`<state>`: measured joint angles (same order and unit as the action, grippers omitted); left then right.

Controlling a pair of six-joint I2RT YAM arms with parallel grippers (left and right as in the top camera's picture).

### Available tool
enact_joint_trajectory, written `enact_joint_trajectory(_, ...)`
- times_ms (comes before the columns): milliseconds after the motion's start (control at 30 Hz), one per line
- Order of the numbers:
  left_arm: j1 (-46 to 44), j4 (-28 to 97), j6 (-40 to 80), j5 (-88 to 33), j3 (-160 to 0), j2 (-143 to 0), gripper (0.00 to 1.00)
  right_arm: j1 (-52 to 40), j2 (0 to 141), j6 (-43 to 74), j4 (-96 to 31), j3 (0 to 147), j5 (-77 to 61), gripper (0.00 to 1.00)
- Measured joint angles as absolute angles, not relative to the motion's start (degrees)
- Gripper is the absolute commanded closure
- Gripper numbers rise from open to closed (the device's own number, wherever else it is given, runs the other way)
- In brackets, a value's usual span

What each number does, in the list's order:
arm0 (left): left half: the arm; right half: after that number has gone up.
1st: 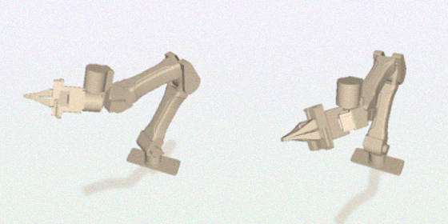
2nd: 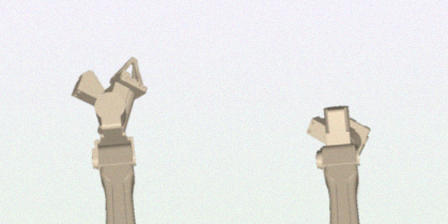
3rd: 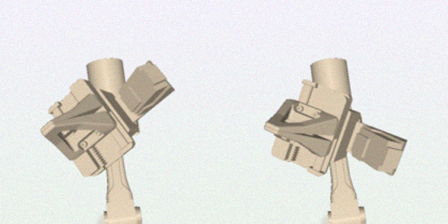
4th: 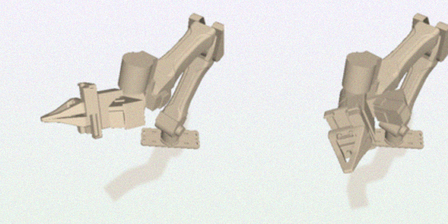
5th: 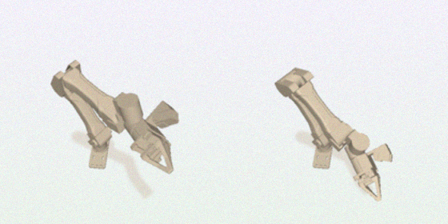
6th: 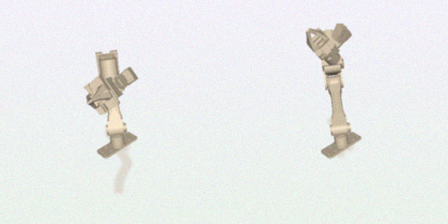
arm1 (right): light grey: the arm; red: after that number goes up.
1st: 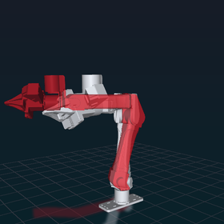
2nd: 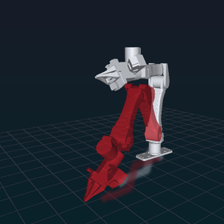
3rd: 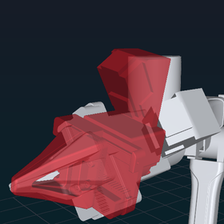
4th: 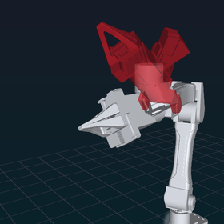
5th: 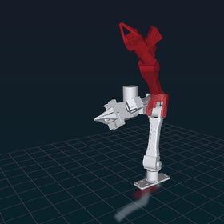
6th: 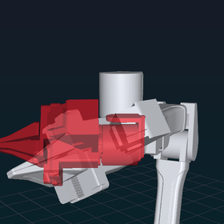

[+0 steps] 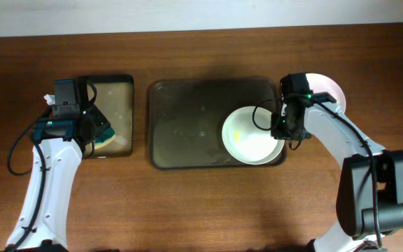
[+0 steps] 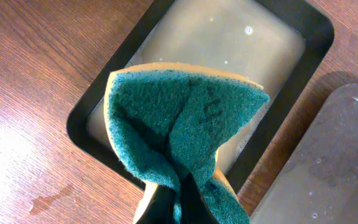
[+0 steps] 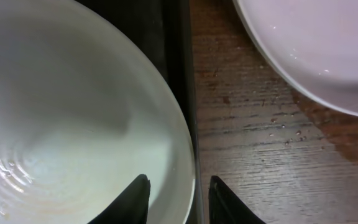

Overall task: Clean dirty plates on tray and stack at the side
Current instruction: 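Grip the cream plate rim with the right gripper and pull it to tray center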

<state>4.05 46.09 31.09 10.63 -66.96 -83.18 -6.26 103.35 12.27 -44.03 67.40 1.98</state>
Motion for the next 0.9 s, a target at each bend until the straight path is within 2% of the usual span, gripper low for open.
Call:
enact_joint_trajectory(200, 4.05, 46.11, 31.09, 10.59, -66.96, -83.18, 1.0, -6.26, 103.46, 12.27, -42.41, 67.24, 2.2, 0.68)
enact_joint_trajectory(367, 4.05, 46.09, 31.09, 10.26, -66.96, -83.18, 1.0, -6.26, 106.65, 12.27, -41.76, 67.24, 2.11, 0.74)
enact_joint_trajectory(767, 4.05, 46.04, 31.09, 10.24, -66.96, -83.18, 1.0, -6.22, 107.02, 12.03, -45.91, 69.49, 2.35, 0.75)
enact_joint_trajectory(900, 4.05, 46.04, 31.09, 10.24, -66.96, -83.18, 1.0, -6.22, 107.02, 12.12, -46.33, 70.41, 2.37, 0.8)
